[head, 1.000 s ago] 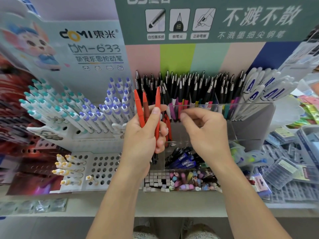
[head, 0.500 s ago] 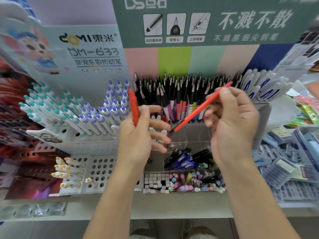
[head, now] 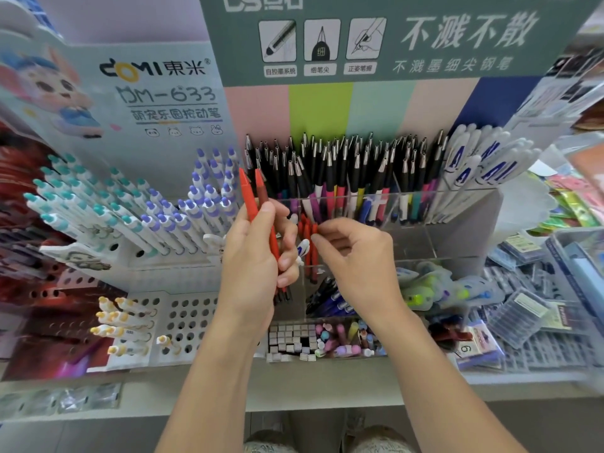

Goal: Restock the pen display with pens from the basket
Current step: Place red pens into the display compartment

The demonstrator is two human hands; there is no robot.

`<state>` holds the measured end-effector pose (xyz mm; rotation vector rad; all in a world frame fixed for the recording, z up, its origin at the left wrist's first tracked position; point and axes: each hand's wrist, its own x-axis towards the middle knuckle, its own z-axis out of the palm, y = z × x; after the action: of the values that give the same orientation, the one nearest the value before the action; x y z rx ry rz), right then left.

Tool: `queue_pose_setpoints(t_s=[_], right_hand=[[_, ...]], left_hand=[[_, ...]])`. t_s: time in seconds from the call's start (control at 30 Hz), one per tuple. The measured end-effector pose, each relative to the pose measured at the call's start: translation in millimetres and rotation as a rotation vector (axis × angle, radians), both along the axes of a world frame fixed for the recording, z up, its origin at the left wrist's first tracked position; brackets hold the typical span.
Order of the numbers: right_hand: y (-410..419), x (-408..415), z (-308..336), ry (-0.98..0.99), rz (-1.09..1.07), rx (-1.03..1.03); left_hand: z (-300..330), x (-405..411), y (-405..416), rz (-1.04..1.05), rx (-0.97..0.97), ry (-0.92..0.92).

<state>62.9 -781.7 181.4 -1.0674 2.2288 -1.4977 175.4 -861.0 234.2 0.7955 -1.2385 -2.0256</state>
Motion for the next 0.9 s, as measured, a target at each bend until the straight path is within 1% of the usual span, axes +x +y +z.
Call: queue_pose_setpoints(t_s=[0.23, 0.33, 0.4, 0.47, 0.6, 0.67, 0.77, 0.83, 0.9], right_hand=[[3.3, -2.5, 2.4, -0.111, -0.013, 0.028], [10.0, -5.1, 11.2, -0.160, -0.036, 0.009], [13.0, -8.4, 21.7, -0.190, -0.066, -0.043], [15.1, -11.1, 37.1, -0.271, -0.059, -0.077], [16.2, -6.0, 62.8, -0.555, 0.123, -0.148], [15.7, -0.6, 65.3, -0.624, 0.153, -0.201], [18.0, -2.4, 64.6, -0.643, 0.087, -0.300], [21.0, -12.6, 65.5, -0.619, -0.019, -0.459], [25.1, -25.4, 66.3, -0.487, -0.144, -0.586]], left_hand=[[-1.5, 4.9, 0.2, 0.019, -0.087, -0.089], [-2.2, 5.8, 1.0, 0.008, -0.047, -0.077], [-1.4, 6.3, 1.8, -0.018, -0.009, -0.077], [-0.1, 5.7, 3.7, -0.078, -0.001, -0.102], [1.0, 1.7, 9.8, -0.269, -0.046, -0.202], [0.5, -0.5, 12.6, -0.302, -0.066, -0.210], [2.5, -1.3, 14.1, -0.234, -0.136, -0.211], [3.3, 0.6, 11.3, -0.113, -0.145, -0.204], [3.5, 3.3, 5.7, 0.015, -0.116, -0.170]])
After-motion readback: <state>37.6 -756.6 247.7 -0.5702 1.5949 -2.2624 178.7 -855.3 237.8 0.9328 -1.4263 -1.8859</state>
